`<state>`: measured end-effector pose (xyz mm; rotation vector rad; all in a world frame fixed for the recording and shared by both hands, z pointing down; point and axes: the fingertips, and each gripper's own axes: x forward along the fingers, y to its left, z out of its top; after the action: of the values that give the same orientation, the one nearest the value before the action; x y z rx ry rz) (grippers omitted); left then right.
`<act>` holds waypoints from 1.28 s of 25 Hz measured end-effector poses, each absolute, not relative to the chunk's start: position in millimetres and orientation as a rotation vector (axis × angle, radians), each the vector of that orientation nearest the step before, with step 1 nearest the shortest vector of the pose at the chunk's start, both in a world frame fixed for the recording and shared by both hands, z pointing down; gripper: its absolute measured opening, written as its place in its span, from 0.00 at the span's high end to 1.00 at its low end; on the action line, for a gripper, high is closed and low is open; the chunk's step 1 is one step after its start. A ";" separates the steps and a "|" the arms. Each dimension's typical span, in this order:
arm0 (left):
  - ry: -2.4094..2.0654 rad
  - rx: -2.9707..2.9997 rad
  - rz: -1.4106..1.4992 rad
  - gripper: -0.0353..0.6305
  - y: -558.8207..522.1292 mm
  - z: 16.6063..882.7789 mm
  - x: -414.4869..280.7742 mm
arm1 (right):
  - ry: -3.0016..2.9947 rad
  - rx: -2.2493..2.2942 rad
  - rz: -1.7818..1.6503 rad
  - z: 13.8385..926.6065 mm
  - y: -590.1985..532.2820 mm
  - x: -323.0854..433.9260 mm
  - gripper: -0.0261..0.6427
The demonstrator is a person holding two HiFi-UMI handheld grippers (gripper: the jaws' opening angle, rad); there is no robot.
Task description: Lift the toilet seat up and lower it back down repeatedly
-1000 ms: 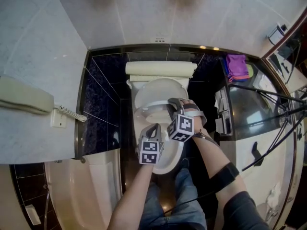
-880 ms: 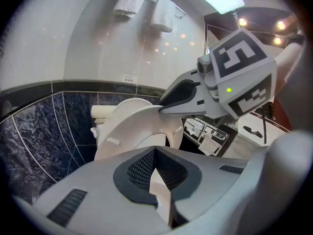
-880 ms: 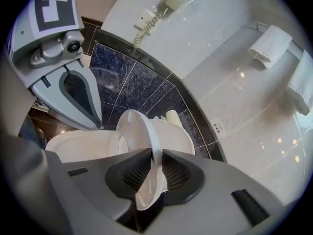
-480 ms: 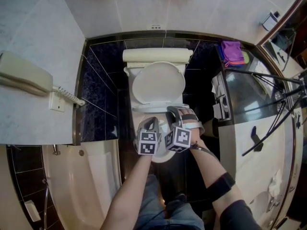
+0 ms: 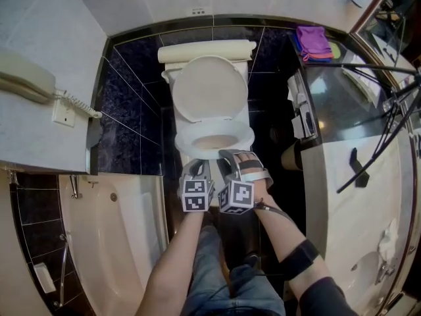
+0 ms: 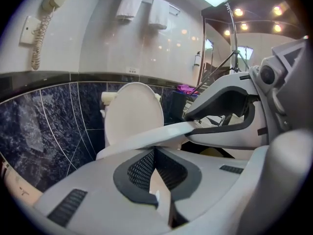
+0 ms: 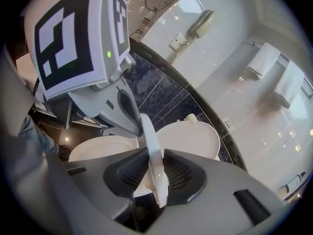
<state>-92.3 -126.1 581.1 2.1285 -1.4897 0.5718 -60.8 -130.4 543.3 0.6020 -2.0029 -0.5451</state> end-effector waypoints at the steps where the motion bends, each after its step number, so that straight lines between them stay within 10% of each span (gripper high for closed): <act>1: -1.499 2.134 0.572 0.97 -119.6 585.3 -92.0 | -2.020 0.600 -0.540 548.7 -122.8 -60.0 0.77; 32: -1.491 2.120 0.670 0.97 42.0 840.9 -66.3 | -2.212 1.038 0.215 798.0 27.3 72.3 0.93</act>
<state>-66.3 42.0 840.9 2.1196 -1.4914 0.6701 72.3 27.3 798.0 1.0379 -2.2117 0.2150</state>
